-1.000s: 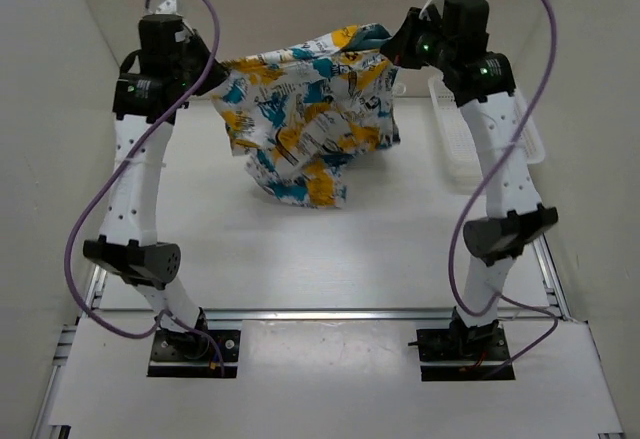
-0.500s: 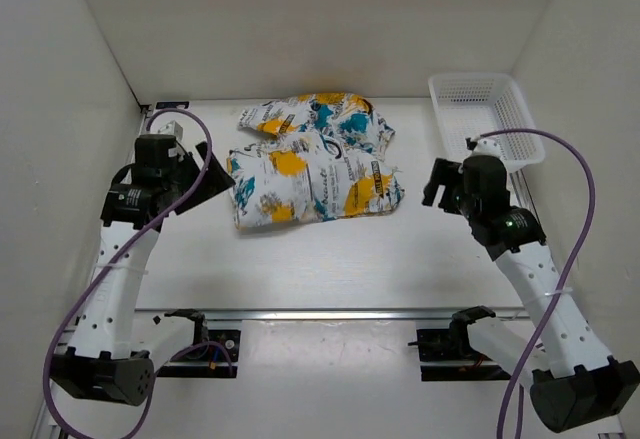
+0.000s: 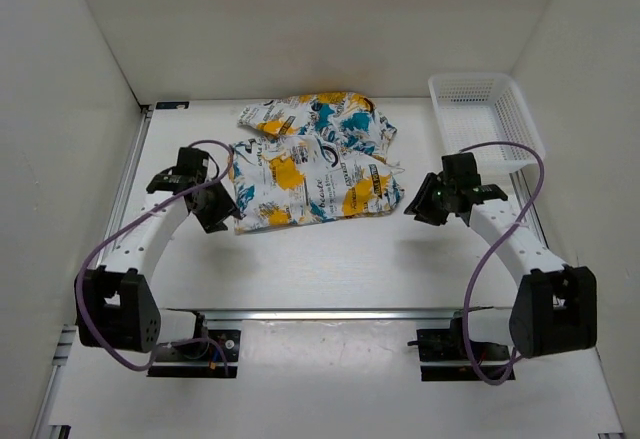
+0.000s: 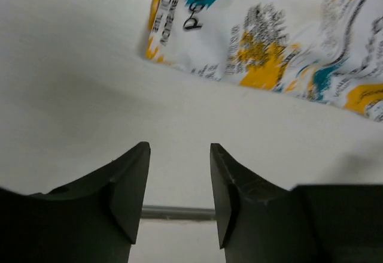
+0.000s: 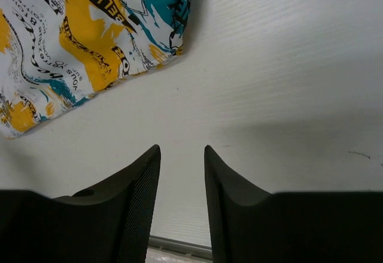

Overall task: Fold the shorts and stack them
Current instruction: Move the shorts to the center of the board, then flatten the shorts out

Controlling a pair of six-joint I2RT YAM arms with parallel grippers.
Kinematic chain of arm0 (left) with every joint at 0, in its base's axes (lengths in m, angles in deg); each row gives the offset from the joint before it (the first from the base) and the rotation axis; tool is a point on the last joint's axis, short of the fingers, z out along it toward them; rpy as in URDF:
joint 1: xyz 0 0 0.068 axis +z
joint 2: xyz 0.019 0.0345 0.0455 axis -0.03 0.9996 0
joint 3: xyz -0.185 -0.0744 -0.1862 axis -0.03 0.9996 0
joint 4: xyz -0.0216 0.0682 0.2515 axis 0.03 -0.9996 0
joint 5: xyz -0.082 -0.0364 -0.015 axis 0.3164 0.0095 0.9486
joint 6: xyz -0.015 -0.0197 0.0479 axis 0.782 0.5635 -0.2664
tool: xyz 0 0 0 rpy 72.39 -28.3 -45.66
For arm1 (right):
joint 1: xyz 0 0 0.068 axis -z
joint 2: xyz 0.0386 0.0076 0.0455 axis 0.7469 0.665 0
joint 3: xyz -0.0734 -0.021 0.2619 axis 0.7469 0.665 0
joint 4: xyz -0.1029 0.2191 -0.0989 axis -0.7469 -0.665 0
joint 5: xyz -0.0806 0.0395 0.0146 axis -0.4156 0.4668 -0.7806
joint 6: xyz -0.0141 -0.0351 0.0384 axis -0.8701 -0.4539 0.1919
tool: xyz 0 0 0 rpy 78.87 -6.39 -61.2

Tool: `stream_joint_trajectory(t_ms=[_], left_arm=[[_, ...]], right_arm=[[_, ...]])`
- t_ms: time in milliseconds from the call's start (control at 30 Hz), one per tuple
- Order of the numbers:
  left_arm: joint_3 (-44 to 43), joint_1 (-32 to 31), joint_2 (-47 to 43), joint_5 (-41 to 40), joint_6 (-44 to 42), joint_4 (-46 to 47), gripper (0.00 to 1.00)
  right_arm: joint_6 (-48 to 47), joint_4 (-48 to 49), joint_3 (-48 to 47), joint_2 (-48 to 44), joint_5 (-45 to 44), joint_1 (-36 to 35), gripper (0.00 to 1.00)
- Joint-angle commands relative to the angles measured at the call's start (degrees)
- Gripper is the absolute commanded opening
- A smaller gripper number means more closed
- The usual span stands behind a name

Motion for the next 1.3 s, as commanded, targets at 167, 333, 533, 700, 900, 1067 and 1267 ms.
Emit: stream_joint_trajectory(t_ms=[167, 333, 533, 700, 900, 1067, 1267], left_arm=[[5.39, -0.05, 7.14, 4.02, 7.15, 9.97, 0.91], [2.76, -0.05, 18.3, 2.87, 6.62, 11.83, 0.78], [-0.49, -0.05, 25.42, 1.73, 6.1, 12.35, 0.67], [-2.88, -0.05, 27.28, 1.73, 5.57, 12.35, 0.1], [-4.63, 1.0, 25.0, 2.79, 5.57, 12.35, 0.1], [-5.94, 1.01, 23.67, 3.84, 3.64, 12.35, 0.1], [-9.11, 2.32, 19.46, 3.23, 2.32, 9.1, 0.1]], right_arm=[[0.16, 8.58, -3.64, 9.0, 12.66, 4.23, 0.63], [-0.37, 8.58, -4.96, 12.25, 13.2, 5.37, 0.7], [0.95, 12.36, -3.64, 15.33, 18.64, 9.86, 0.7], [0.95, 14.73, -6.18, 20.6, 19.79, 10.38, 0.71], [0.42, 15.88, -9.96, 28.25, 24.26, 10.38, 0.74], [2.35, 20.44, -9.97, 32.29, 25.68, 9.33, 0.71], [0.95, 15.63, -16.2, 36.51, 19.82, 4.16, 0.46]])
